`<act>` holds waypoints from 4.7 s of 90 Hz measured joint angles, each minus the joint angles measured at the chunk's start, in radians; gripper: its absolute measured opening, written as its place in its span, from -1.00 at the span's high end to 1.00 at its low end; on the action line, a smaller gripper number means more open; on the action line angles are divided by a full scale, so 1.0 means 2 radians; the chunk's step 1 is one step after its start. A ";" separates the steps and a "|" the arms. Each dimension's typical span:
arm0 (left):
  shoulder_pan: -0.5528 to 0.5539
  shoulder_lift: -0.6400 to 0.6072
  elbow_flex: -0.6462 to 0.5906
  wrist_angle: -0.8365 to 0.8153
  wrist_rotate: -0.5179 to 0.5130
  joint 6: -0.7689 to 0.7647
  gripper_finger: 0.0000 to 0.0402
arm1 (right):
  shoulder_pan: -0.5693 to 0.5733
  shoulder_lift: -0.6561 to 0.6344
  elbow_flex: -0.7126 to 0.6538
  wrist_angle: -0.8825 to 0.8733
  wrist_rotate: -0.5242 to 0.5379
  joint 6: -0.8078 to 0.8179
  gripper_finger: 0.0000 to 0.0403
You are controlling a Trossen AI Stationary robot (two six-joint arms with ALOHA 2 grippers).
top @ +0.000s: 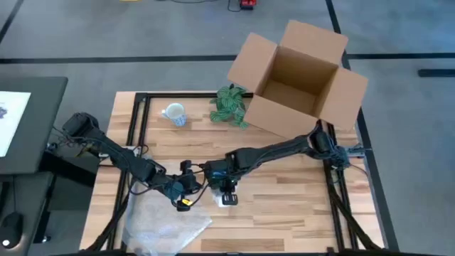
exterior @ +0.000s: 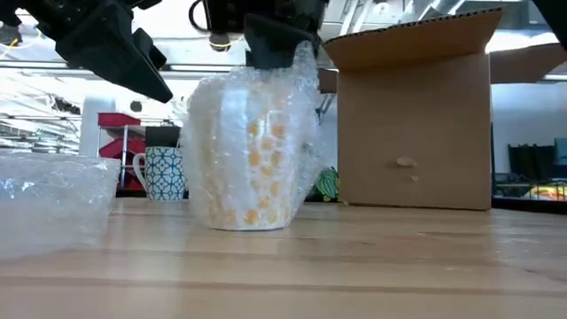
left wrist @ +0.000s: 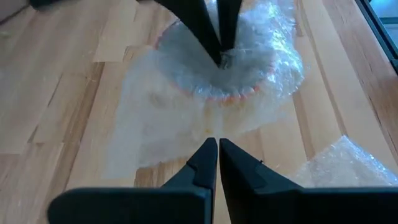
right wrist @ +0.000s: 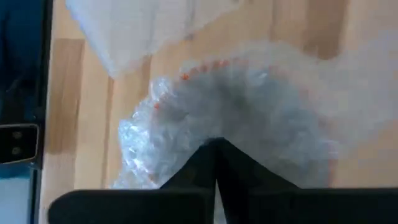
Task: Wrap mug
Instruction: Wrap the yellow mug, then put the wrapped yellow mug into the cardboard box
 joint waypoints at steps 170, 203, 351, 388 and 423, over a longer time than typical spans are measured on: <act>-0.008 0.000 0.000 -0.005 0.000 -0.006 1.00 | 0.023 0.042 0.184 -0.208 0.076 0.008 -0.42; -0.008 0.000 -0.001 -0.006 0.000 -0.004 1.00 | 0.023 0.042 0.088 -0.131 0.087 0.014 -0.12; -0.009 0.000 -0.002 -0.005 -0.003 -0.008 1.00 | -0.004 0.048 0.079 -0.055 0.026 -0.036 0.92; -0.008 0.000 -0.002 -0.006 -0.001 -0.007 1.00 | 0.013 0.023 0.191 -0.207 0.040 -0.138 0.35; 0.001 0.000 -0.002 -0.017 -0.002 -0.004 1.00 | 0.088 0.019 0.154 -0.254 0.121 -0.305 0.21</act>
